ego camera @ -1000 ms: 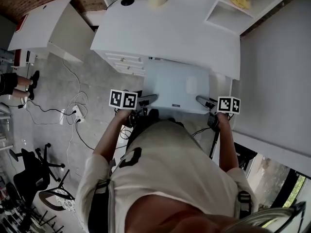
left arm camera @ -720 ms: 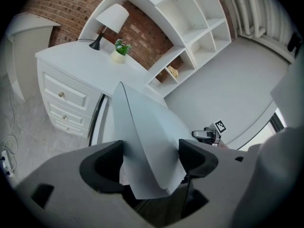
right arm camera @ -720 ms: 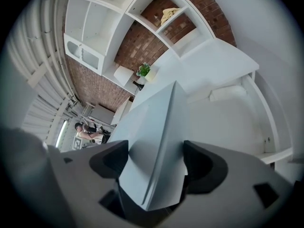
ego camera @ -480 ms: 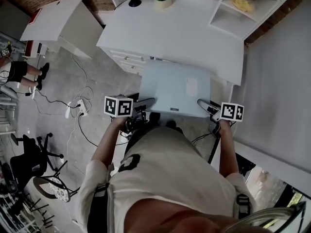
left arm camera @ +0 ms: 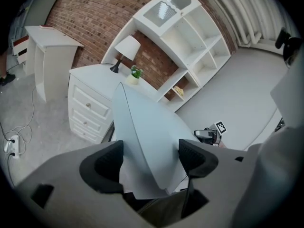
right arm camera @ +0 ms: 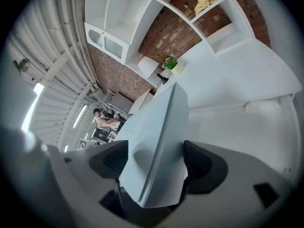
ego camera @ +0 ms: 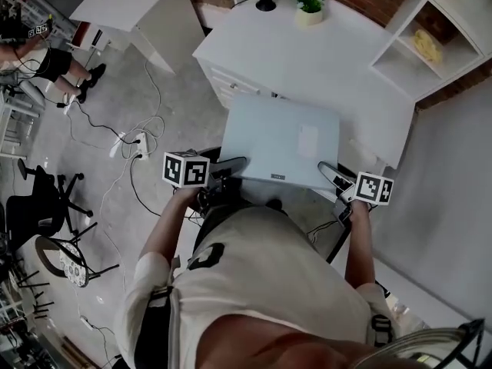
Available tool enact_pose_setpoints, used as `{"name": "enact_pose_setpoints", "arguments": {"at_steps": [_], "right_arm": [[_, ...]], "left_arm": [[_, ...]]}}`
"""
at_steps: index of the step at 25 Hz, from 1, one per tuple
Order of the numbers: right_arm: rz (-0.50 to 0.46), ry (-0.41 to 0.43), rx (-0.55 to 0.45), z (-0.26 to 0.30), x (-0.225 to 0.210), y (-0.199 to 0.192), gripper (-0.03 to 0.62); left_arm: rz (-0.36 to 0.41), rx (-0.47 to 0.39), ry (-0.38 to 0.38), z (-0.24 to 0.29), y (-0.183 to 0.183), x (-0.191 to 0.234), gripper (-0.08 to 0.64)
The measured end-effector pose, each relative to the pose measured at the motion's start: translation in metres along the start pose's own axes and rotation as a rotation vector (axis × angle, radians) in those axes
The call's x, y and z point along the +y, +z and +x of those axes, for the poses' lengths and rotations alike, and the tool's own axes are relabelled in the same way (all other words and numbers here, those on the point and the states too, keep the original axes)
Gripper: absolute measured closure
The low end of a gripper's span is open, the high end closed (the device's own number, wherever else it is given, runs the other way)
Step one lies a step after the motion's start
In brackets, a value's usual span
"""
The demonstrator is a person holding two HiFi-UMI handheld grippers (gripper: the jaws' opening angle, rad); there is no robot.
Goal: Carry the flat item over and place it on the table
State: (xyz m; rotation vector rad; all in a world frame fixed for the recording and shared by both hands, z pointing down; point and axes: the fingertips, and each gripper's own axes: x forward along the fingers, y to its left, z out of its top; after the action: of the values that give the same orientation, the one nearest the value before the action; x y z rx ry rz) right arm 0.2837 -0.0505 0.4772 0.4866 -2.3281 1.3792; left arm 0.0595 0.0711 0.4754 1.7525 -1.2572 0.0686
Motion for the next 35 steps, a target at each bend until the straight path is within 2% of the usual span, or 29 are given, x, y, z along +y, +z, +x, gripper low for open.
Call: {"name": "enact_pose_setpoints", "arguments": {"at_steps": [5, 12, 15, 19, 22, 25, 35], "right_arm": [[-0.038, -0.032, 0.026, 0.045, 0.029, 0.014, 0.232], [-0.029, -0.095, 0.021, 0.119, 0.079, 0.027, 0.232], [-0.004, -0.098, 0.007, 0.155, 0.095, 0.030, 0.232], [0.001, -0.079, 0.030, 0.207, 0.128, 0.037, 0.231], [-0.009, -0.071, 0.061, 0.240, 0.149, 0.046, 0.230], [-0.022, -0.071, 0.097, 0.255, 0.158, 0.052, 0.230], [-0.015, -0.024, 0.093, 0.263, 0.146, 0.074, 0.229]], "left_arm": [[0.004, -0.039, -0.012, -0.027, 0.023, 0.040, 0.204], [0.000, -0.052, -0.070, -0.062, 0.067, 0.111, 0.204], [0.000, -0.053, -0.079, -0.077, 0.086, 0.143, 0.204], [0.014, -0.057, -0.051, -0.115, 0.111, 0.185, 0.204], [-0.015, -0.090, -0.046, -0.135, 0.130, 0.211, 0.204], [-0.047, -0.112, -0.038, -0.144, 0.144, 0.225, 0.204], [0.021, -0.120, 0.007, -0.129, 0.181, 0.221, 0.204]]}}
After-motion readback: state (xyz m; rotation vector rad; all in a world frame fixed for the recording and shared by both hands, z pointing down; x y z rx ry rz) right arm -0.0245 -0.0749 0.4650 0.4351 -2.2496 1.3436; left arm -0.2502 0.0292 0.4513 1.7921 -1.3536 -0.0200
